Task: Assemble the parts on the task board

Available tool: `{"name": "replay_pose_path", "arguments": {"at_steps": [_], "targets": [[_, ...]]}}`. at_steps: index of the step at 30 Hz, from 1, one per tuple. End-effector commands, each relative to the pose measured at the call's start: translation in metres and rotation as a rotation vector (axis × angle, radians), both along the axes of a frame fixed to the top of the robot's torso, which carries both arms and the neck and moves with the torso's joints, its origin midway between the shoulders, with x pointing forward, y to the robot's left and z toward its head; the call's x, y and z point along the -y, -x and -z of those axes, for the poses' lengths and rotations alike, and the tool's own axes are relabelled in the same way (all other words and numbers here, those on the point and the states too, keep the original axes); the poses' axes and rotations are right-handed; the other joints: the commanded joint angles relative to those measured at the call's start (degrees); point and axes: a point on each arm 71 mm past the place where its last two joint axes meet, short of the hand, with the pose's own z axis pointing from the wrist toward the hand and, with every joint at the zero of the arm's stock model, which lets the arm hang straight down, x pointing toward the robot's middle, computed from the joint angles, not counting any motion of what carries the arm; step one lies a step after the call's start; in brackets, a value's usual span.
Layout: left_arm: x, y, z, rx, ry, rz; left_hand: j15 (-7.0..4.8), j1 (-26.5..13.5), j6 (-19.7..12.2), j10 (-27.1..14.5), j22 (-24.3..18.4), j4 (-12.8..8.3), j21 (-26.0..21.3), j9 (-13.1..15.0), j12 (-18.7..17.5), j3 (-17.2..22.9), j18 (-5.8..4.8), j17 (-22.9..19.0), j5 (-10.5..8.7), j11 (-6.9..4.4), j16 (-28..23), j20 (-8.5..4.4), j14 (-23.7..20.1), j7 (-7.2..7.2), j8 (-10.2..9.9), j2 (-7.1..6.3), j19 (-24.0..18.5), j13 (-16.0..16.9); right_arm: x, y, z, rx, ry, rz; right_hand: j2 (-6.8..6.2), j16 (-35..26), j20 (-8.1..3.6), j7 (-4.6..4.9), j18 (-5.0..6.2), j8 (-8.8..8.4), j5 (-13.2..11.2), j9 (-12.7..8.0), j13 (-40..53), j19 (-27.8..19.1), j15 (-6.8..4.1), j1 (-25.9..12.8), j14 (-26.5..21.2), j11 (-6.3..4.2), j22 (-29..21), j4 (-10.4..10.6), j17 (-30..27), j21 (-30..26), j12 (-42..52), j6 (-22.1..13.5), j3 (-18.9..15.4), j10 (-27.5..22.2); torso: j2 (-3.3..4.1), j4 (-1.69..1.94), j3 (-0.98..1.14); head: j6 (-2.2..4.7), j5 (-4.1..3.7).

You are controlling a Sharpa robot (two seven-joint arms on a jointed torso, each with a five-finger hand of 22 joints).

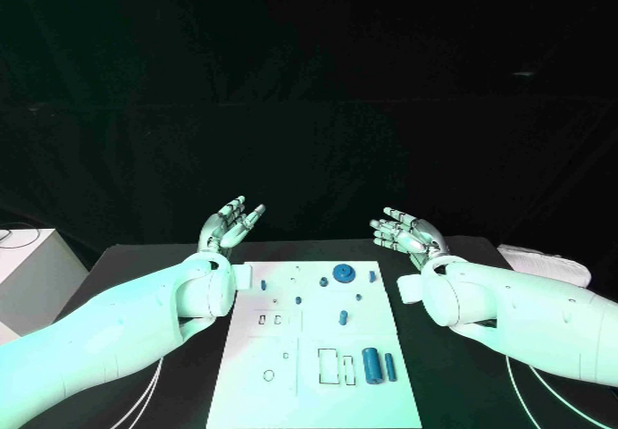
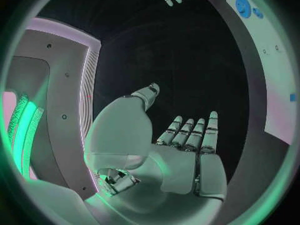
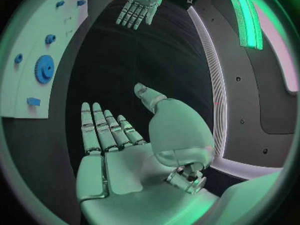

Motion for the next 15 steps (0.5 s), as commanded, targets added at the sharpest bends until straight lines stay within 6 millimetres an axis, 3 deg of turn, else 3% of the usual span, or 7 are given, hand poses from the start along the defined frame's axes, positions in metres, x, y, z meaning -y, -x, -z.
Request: {"name": "replay_pose_path", "arguments": {"at_steps": [1,5,7,8,10,12,15], "targets": [[0.008,-0.003,0.0,0.023,-0.009,0.136,0.59,2.76,1.2,1.05,0.17,0.37,0.45,0.29,0.31,1.07,1.3,0.17,0.44,0.33,0.4,0.45,0.72,6.55,0.6,-0.1,1.09,0.14,-0.008,-0.003,0.003,-0.049,0.002,-0.173,-0.27,0.6,0.47,8.77,1.6,0.67,0.02,0.39,0.3,3.27,0.14,4.13,4.0,0.19,0.4,-1.48,0.43,0.63,0.51,2.74,1.61,3.39,0.03,-0.01,-0.02,0.0,-0.01],[0.008,-0.005,0.001,0.023,-0.01,0.139,1.38,3.33,2.42,3.24,0.29,0.73,0.8,0.66,0.68,0.84,0.97,0.9,0.46,1.18,1.37,0.82,4.48,7.19,1.12,0.24,1.38,0.39,-0.006,-0.006,0.004,-0.062,0.014,-0.197,-0.3,1.42,0.42,8.64,2.16,1.38,-1.21,0.88,0.57,6.04,-0.43,6.9,9.55,-0.17,0.63,-3.39,1.02,1.09,0.86,6.45,2.44,7.66,0.03,-0.01,-0.02,0.0,-0.01],[0.008,-0.005,0.001,0.023,-0.01,0.139,0.45,3.55,4.19,6.27,0.56,0.94,1.43,1.17,1.19,0.71,1.35,1.66,0.45,2.23,2.45,0.69,8.45,8.13,1.93,0.4,3.65,0.67,-0.006,-0.007,0.004,-0.064,0.016,-0.201,-0.34,2.54,0.42,8.44,2.87,2.22,-1.46,1.41,0.84,10.34,-1.14,8.38,15.14,-0.6,1.03,-4.35,1.65,1.97,1.3,10.26,2.84,12.36,0.03,-0.01,-0.02,0.0,-0.01],[-0.003,-0.002,-0.004,0.035,-0.021,0.188,0.02,3.7,5.98,8.83,0.87,1.1,2.07,1.69,1.57,0.59,1.83,2.17,0.45,2.63,3.14,0.68,11.18,8.25,2.77,0.43,6.79,0.86,0.005,-0.015,-0.008,0.145,0.26,-0.236,-0.6,3.18,0.35,8.02,3.78,3.31,-1.69,2.07,1.13,14.41,-1.92,9.61,17.43,-1.22,1.43,-5.24,1.9,3.18,1.81,14.96,3.18,18.16,0.64,-0.04,0.11,-1.92,0.57],[-0.006,0.0,-0.007,0.04,-0.026,0.196,-0.98,4.01,10.64,17.87,2.33,1.36,5.1,2.96,3.27,0.47,3.57,4.56,0.48,2.91,6.8,0.52,23.68,8.47,4.91,0.52,18.98,1.63,0.005,-0.017,-0.013,0.195,0.327,-0.254,-0.85,4.02,0.09,7.46,4.64,4.47,-0.89,2.74,1.44,17.33,-2.89,10.52,20.16,-1.99,1.76,-5.9,2.21,4.55,2.42,19.89,3.58,24.75,1.05,-0.05,0.19,-1.99,0.61],[-0.009,0.003,-0.012,0.047,-0.03,0.21,-2.35,4.2,15.31,30.95,2.85,1.52,6.82,4.13,6.24,0.52,5.04,6.06,0.48,1.84,9.52,0.4,30.86,8.37,6.97,0.6,22.68,2.84,0.004,-0.02,-0.019,0.252,0.406,-0.275,-1.41,4.82,-0.69,6.73,4.82,5.71,-0.18,3.46,1.4,20.07,-3.84,10.8,22.83,-2.8,2.11,-6.24,2.5,5.91,2.63,25.19,3.8,27.69,1.5,-0.09,0.26,-2.17,0.75],[-0.011,0.007,-0.02,0.062,-0.035,0.231,-4.39,4.92,27.27,37.74,3.49,1.51,9.2,6.9,8.35,0.91,6.27,7.95,0.48,0.26,13.03,-0.26,37.57,7.26,12.12,0.47,28.05,3.1,0.002,-0.022,-0.027,0.319,0.5,-0.301,-2.26,6.19,-2.39,5.63,4.72,7.18,0.7,4.21,1.31,23.53,-5.48,11.16,27.05,-4.07,2.74,-6.69,3.05,7.93,2.88,30.64,4.31,32.04,2.09,-0.05,0.29,-2.36,0.79]]}}
